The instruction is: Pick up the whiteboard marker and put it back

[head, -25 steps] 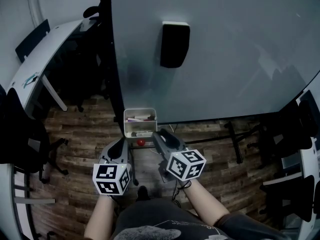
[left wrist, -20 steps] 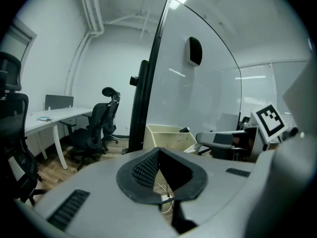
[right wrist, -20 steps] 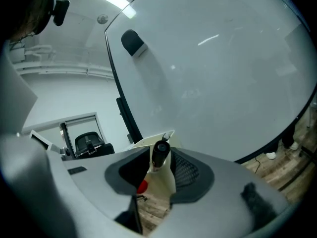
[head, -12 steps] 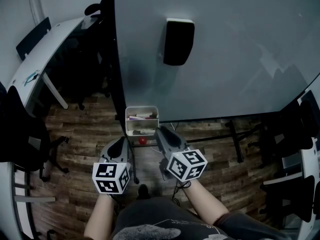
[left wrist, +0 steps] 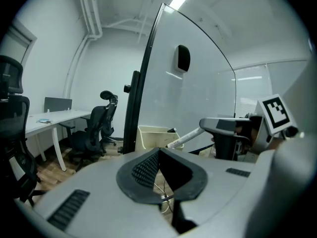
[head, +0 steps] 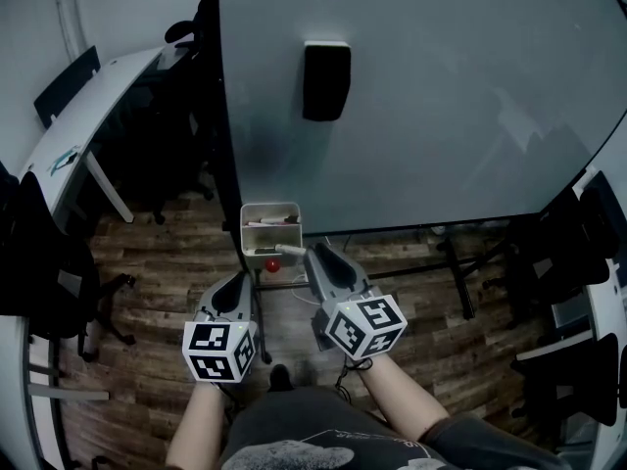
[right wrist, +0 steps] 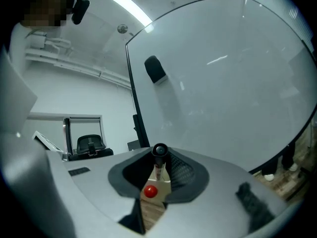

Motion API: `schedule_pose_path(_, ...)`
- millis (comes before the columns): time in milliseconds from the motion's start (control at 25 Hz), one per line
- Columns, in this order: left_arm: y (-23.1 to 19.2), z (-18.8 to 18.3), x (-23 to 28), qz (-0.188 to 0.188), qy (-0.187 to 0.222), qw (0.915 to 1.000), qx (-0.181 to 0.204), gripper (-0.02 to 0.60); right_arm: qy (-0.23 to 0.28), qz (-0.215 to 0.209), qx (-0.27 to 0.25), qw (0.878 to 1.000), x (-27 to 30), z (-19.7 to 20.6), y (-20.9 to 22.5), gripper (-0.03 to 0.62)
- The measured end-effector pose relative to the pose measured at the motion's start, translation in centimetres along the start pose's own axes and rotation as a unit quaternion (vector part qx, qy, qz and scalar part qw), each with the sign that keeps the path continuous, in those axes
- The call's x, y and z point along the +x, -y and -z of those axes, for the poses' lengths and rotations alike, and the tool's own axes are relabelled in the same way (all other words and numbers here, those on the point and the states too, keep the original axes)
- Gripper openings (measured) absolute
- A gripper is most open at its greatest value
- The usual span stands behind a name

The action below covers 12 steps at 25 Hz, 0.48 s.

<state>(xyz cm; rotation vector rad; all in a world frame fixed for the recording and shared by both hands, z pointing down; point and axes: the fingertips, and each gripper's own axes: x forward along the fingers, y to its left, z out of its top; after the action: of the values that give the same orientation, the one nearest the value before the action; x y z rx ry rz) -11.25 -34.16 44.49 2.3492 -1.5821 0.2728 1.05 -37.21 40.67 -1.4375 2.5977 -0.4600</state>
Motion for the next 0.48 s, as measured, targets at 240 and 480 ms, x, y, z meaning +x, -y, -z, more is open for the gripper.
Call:
schedule_pose_path(240,2.7,0.5,-2.6,0.009,0.008,0.9999,0.007,0.014,0.025,0.006,-0.008,1.0,-4.4,-1.1,-0.8,0.081)
schedule_pose_path(480,5.6,2.2,-5.7,0.015,0.006,0.9998,0.011,0.014,0.008,0.01,-0.018,1.0,-9.8,0.5,-1.6,0.081)
